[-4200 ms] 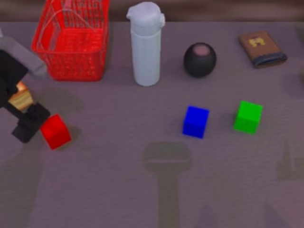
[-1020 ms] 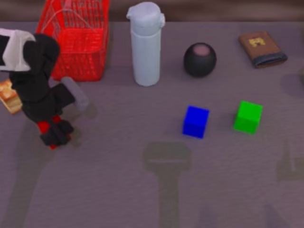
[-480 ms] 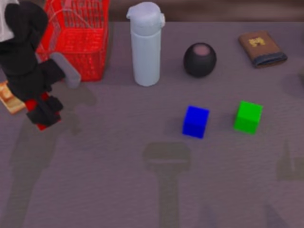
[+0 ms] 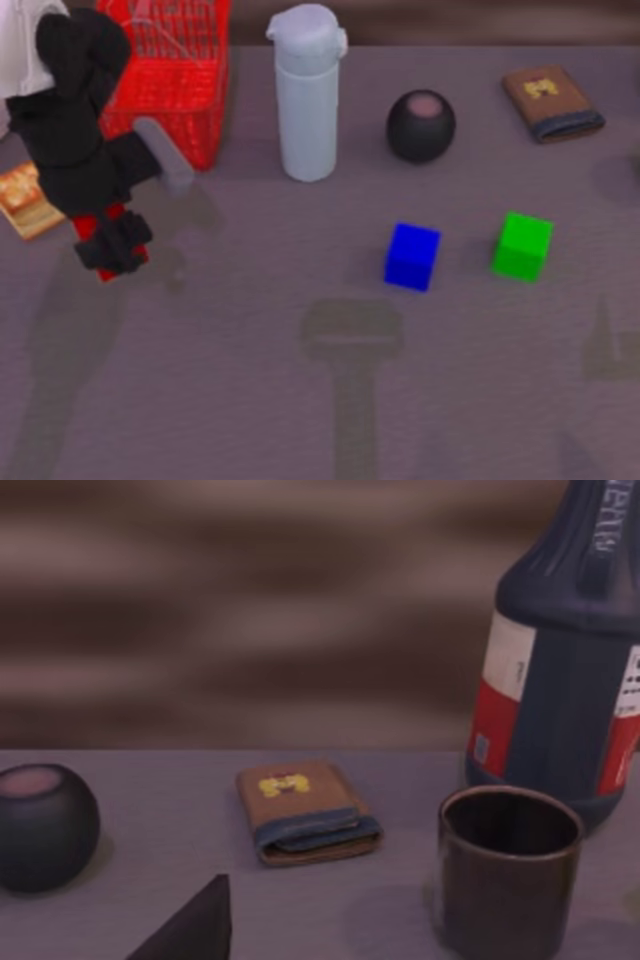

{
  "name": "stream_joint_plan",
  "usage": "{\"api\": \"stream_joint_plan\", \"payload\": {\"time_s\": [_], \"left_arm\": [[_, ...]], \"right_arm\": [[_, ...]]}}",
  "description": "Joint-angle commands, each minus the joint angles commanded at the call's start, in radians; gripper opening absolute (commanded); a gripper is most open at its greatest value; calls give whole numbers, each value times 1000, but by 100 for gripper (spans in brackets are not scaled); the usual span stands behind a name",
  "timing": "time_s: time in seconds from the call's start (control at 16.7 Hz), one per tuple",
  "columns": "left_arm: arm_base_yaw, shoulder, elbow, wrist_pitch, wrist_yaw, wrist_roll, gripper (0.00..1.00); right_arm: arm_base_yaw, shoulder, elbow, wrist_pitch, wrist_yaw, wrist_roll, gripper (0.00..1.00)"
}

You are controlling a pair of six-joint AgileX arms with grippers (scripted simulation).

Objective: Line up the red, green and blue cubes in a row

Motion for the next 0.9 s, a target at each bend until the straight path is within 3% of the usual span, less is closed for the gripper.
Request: {"api": "stream_joint_plan", "payload": {"time_s": [0.6, 0.9], "left_arm": [[-466, -236, -237, 2, -2, 30, 0], [-519, -268, -267, 4, -3, 34, 0]], "right_arm": [[0, 0, 0, 0, 0, 0, 100], [0, 0, 0, 0, 0, 0, 100]]}}
